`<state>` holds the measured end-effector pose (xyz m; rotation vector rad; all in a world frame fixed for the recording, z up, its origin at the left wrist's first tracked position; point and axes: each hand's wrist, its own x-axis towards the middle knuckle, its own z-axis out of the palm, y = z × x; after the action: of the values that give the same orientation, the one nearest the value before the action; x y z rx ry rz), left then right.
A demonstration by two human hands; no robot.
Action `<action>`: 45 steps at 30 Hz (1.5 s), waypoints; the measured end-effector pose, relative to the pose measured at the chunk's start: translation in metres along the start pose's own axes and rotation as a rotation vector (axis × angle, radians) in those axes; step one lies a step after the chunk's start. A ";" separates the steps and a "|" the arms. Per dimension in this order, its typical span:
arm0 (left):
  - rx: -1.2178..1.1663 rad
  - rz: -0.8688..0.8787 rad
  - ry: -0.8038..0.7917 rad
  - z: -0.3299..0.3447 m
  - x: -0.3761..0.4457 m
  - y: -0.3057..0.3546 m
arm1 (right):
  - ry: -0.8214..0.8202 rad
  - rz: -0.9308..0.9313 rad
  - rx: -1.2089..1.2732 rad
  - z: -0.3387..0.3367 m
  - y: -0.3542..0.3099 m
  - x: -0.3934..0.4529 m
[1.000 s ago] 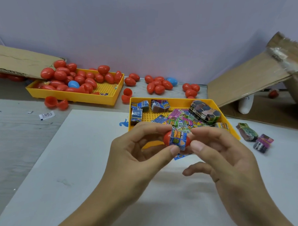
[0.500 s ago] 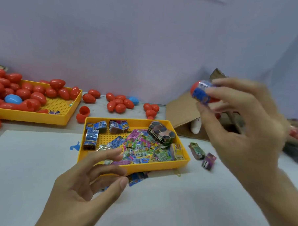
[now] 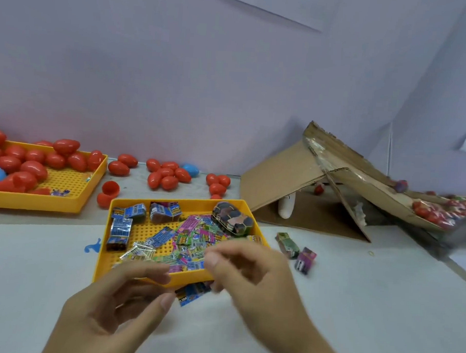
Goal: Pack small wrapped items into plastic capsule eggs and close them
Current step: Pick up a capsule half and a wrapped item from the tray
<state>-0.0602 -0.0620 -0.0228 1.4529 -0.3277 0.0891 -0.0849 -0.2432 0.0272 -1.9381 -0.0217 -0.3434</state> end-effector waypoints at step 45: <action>-0.221 -0.118 0.023 0.004 0.023 0.023 | -0.054 0.229 0.510 0.042 0.032 -0.005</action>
<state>-0.0444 -0.0660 0.0059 1.2477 -0.2254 -0.0252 -0.0743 -0.2171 -0.0175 -1.4259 0.0708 -0.1154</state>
